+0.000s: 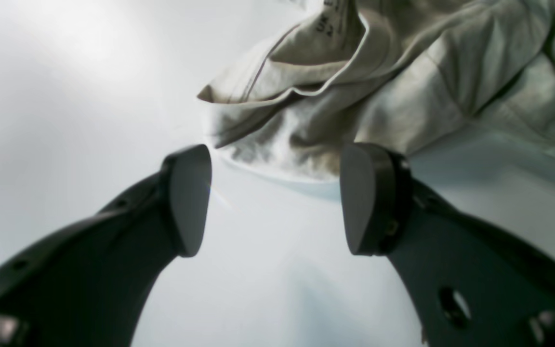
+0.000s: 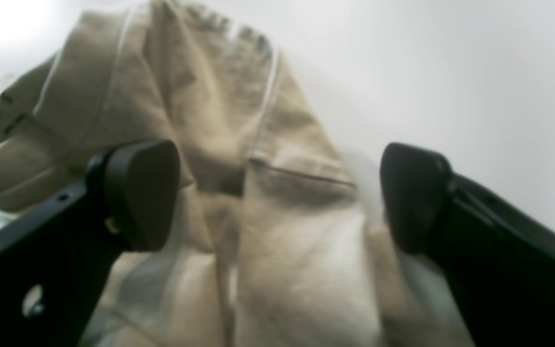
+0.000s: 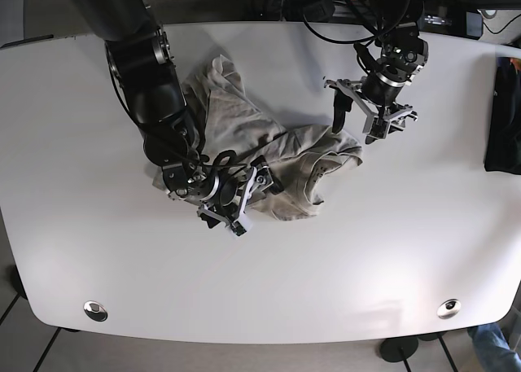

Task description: Fold the T-shirt properly

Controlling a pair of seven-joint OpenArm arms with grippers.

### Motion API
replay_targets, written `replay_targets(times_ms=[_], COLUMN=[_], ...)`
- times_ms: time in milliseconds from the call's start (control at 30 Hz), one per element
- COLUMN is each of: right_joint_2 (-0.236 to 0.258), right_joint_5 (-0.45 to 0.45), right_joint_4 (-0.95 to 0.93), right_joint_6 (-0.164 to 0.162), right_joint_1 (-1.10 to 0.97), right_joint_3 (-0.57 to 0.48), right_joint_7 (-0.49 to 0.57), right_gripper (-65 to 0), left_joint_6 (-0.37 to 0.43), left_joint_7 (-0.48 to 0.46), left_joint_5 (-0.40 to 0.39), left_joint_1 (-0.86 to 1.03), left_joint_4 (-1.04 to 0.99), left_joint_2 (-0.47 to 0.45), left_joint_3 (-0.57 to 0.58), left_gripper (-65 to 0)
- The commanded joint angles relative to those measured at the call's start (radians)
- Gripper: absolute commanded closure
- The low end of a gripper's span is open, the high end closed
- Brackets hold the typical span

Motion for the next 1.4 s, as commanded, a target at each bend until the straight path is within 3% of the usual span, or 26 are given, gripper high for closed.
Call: replay_targets(times_ms=[33,100,200,267,300,333,500,533,667,767,833,967,1100,1233,1400], right_joint_2=[0.005,0.005,0.003,0.002,-0.007,-0.026,-0.032,-0.032,-0.033,-0.030,-0.029,-0.026,-0.017,-0.015,0.007], right_joint_5=[0.013,0.007,0.002,0.008,0.010,0.002,0.011,0.011,0.013,0.013,0.005,0.002,0.002,0.011,0.011], right_joint_4=[0.029,0.025,0.022,-0.012,-0.030,-0.057,-0.081,-0.081,-0.007,0.183,0.295,0.464,0.642,0.752,0.840], right_joint_6=[0.005,0.004,-0.036,-0.041,-0.042,-0.042,-0.044,-0.044,-0.050,-0.140,-0.171,-0.176,-0.177,-0.176,-0.170], right_joint_1=[0.030,0.033,0.028,0.027,0.027,0.027,0.014,0.014,0.011,0.017,0.036,0.073,0.108,0.157,0.162], right_joint_3=[0.002,0.002,-0.001,-0.003,-0.003,0.000,0.000,0.000,0.000,0.000,0.000,0.004,0.162,0.267,0.267], right_joint_7=[0.020,0.020,0.022,0.026,0.029,0.046,0.094,0.094,0.079,0.019,-0.027,-0.107,-0.181,-0.270,-0.308], right_gripper=[-62.6,-62.6,-62.5,-58.3,-53.0,-42.2,-3.3,-1.4,-1.9,-1.9,-1.9,-1.9,-1.7,-1.7,-1.7], left_joint_6=[0.001,0.003,0.003,0.003,0.003,0.003,0.003,0.003,0.003,-0.003,-0.003,-0.003,-0.003,0.001,0.003], left_joint_7=[-0.027,-0.027,-0.027,-0.027,-0.027,-0.027,-0.027,-0.027,-0.027,-0.027,-0.027,-0.027,-0.027,-0.027,-0.027], left_joint_5=[-0.013,-0.013,-0.013,-0.013,-0.013,-0.013,-0.013,-0.013,-0.013,-0.013,-0.015,-0.059,-0.084,-0.082,-0.082], left_joint_1=[-0.007,-0.007,-0.007,-0.007,-0.005,-0.005,-0.002,-0.004,-0.007,-0.009,-0.009,-0.002,0.001,-0.004,-0.025], left_joint_4=[0.018,0.018,0.018,0.019,0.021,0.021,0.022,0.024,0.029,0.029,0.027,0.027,0.024,-0.010,-0.071], left_joint_2=[-0.003,-0.003,-0.003,-0.003,-0.001,-0.001,0.013,0.013,0.020,0.055,0.060,0.052,0.052,0.052,0.057], left_joint_3=[-0.001,-0.001,-0.001,-0.001,-0.001,-0.001,-0.002,-0.002,0.007,0.010,0.047,0.159,0.272,0.308,0.328], left_gripper=[-38.9,-38.9,-38.9,-38.9,-38.9,-38.9,-38.9,-38.9,-38.9,-39.0,-39.0,-39.0,-39.0,-39.0,-39.0])
